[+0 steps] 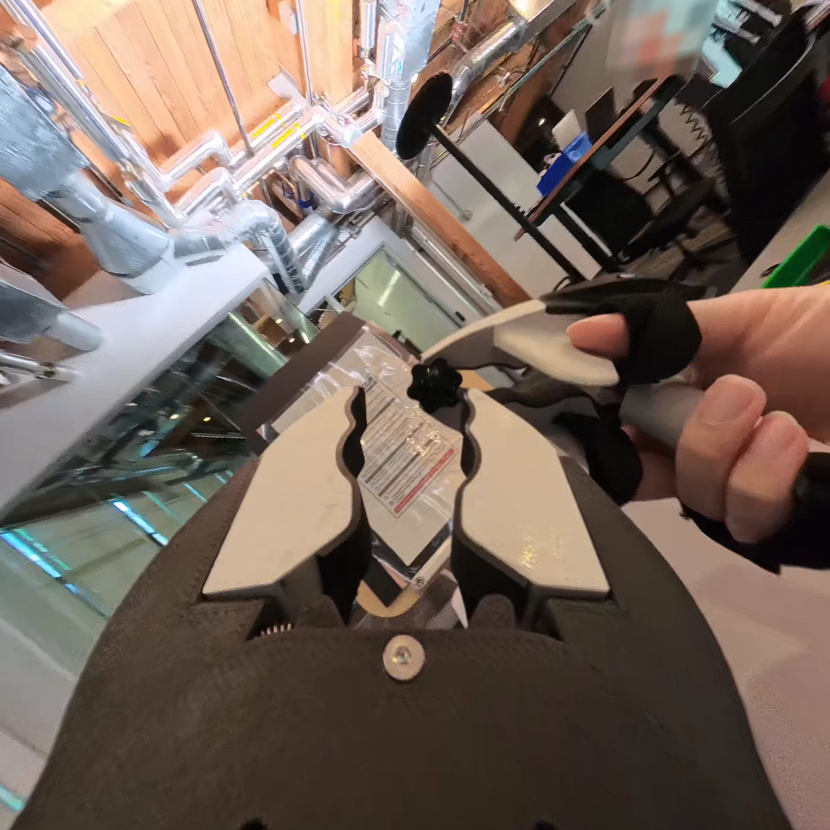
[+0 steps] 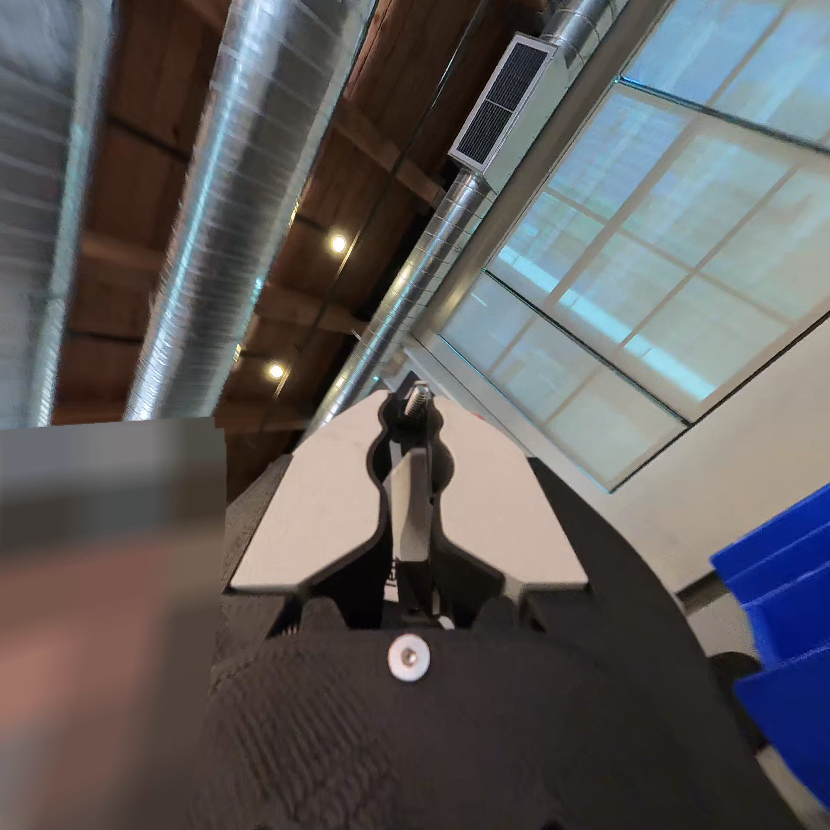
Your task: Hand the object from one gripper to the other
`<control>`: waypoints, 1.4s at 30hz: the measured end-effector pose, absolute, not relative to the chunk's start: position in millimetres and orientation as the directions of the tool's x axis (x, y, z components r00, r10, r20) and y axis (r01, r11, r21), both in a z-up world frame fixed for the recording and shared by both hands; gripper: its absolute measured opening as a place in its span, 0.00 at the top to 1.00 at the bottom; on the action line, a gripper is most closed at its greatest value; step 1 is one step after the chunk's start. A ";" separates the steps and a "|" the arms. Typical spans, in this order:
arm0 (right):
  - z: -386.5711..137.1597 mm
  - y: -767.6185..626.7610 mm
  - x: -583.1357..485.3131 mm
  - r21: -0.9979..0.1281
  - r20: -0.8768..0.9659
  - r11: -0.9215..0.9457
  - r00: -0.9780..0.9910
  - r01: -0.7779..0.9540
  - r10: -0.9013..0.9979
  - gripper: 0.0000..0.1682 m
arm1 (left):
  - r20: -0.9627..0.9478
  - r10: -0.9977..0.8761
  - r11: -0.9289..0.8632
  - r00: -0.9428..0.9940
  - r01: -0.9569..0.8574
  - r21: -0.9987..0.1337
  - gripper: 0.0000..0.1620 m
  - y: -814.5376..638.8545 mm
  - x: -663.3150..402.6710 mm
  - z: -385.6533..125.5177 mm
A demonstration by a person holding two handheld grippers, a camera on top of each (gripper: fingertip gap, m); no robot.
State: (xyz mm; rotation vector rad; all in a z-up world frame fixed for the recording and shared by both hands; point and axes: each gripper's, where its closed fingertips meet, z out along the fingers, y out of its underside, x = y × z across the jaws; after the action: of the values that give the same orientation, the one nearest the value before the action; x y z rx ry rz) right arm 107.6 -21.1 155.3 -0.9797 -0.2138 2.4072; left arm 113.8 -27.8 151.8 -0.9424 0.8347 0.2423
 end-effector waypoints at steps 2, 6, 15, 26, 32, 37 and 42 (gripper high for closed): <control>149.8 -17.8 103.3 -0.278 -0.622 -0.874 -0.619 -0.398 0.479 0.93 | -0.731 -0.130 0.571 0.670 -0.552 -0.607 0.77 -23.5 113.0 150.1; 145.5 -15.8 98.6 -0.257 -0.630 -0.873 -0.614 -0.414 0.476 0.92 | -0.763 -0.136 0.545 0.632 -0.595 -0.590 0.80 -16.6 112.8 140.1; 146.4 -21.7 92.5 -0.438 -0.591 -0.767 -0.493 -0.469 0.639 0.92 | -0.751 -0.200 0.543 0.629 -0.567 -0.619 0.86 -20.8 109.2 139.6; 163.4 -67.4 119.8 -0.898 0.101 0.072 -0.044 -0.434 0.994 0.83 | -0.053 -0.964 0.088 0.262 0.123 -0.988 0.86 -83.1 96.9 156.0; 152.5 -95.1 100.7 -0.928 0.208 0.164 -0.102 -0.334 0.973 0.88 | 0.165 -0.980 -0.182 -0.110 0.162 -0.970 0.86 -112.7 95.4 153.2; 158.2 -114.4 103.0 -0.794 0.507 0.499 0.076 -0.346 0.859 0.88 | 0.242 -0.946 -0.276 -0.215 0.145 -0.950 0.86 -118.0 99.3 150.7; 156.1 -114.4 96.5 -0.795 0.551 0.567 0.134 -0.215 0.824 0.89 | 0.239 -0.948 -0.271 -0.210 0.140 -0.952 0.86 -116.8 102.9 148.5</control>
State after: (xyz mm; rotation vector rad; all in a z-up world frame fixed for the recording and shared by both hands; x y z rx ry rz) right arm 96.5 -114.4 156.1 -0.6240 -1.2104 0.8282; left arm 102.9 -116.8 148.5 -1.1695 1.0848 -1.6190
